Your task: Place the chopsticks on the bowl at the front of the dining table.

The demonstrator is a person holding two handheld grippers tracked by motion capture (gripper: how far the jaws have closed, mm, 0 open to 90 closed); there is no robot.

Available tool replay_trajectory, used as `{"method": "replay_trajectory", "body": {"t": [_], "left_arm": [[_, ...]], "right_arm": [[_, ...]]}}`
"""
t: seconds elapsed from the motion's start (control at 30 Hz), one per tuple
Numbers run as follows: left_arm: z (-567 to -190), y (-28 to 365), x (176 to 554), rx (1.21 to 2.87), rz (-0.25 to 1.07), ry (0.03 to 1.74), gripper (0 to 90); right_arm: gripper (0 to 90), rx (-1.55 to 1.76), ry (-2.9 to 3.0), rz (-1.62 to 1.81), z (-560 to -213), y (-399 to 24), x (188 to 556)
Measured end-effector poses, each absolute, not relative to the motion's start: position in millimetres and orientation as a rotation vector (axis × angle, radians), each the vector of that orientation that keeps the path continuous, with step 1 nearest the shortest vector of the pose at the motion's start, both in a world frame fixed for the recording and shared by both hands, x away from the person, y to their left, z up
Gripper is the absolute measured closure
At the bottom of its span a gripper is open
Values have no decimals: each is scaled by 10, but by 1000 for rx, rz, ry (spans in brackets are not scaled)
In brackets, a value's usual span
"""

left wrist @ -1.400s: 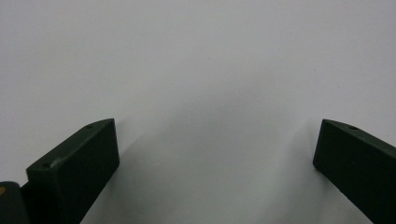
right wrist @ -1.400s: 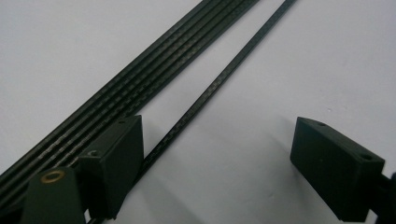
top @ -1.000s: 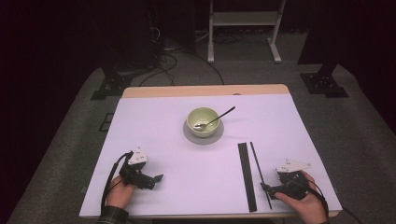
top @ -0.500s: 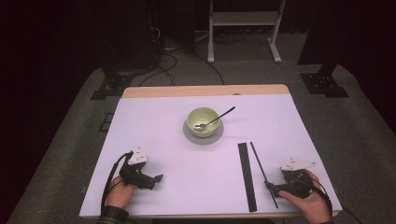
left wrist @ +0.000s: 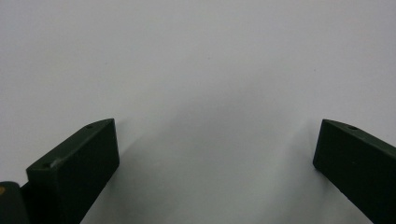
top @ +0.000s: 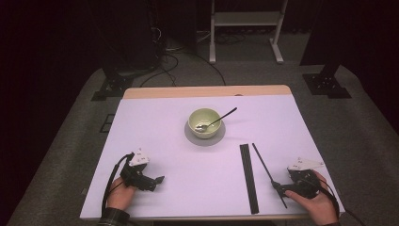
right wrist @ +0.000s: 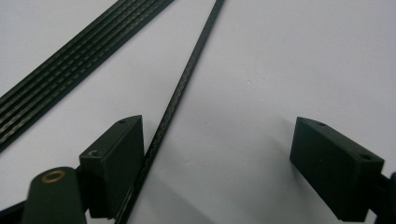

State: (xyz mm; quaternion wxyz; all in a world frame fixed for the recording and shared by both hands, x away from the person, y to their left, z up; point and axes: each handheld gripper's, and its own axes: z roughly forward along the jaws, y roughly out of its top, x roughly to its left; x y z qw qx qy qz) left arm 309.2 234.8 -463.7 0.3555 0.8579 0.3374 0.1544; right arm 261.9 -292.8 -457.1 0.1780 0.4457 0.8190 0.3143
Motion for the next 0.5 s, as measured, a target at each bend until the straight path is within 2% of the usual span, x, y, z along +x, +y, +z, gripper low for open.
{"method": "replay_trajectory", "body": {"t": [0.5], "left_arm": [[-4638, 2348, 3092, 2216, 399, 872, 0]], "right_arm": [[163, 1311, 2271, 877, -4566, -3089, 2656]]}}
